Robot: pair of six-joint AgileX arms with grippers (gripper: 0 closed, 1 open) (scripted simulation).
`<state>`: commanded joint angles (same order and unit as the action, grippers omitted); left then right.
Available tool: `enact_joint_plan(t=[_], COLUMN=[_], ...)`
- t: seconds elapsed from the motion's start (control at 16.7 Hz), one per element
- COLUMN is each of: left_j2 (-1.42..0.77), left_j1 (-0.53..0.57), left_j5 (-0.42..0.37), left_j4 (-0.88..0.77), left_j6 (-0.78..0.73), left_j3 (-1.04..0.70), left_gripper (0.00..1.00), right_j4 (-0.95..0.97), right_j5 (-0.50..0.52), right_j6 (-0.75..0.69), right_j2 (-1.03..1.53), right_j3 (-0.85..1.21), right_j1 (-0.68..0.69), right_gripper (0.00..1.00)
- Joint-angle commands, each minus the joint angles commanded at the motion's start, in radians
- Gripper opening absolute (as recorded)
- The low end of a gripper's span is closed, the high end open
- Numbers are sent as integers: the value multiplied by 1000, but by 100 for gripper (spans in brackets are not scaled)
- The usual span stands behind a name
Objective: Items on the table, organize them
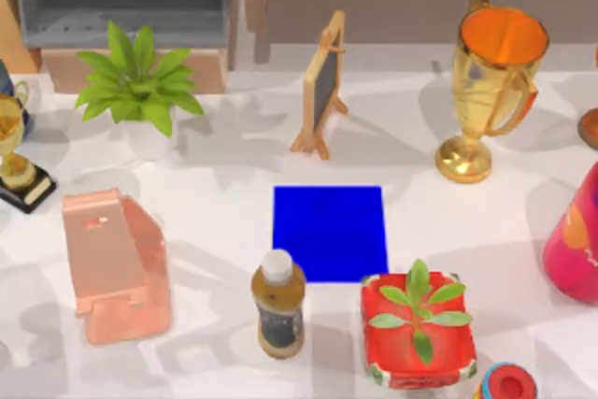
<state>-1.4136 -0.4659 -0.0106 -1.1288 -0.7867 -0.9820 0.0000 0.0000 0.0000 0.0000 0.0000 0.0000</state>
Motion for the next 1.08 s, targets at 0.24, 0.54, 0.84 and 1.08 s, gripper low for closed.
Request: enact_joint_plan(t=[0.24, 0.54, 0.84, 1.08], left_j2=[-4, 0, 2, -17], left_j1=[5, 83, 231, 378], left_j5=[-3, -41, -106, -157], left_j4=[2, -1, -10, -20], left_j6=[20, 260, 741, 1227], left_j3=[-4, -73, -204, -329], left_gripper=[0, 0, 0, 0], right_j4=[0, 0, 0, 0], right_j5=[0, 0, 0, 0], right_j6=[0, 0, 0, 0], right_j2=[0, 0, 0, 0], right_j3=[0, 0, 0, 0], right_j1=[0, 0, 0, 0], right_gripper=[100, 100, 100, 100])
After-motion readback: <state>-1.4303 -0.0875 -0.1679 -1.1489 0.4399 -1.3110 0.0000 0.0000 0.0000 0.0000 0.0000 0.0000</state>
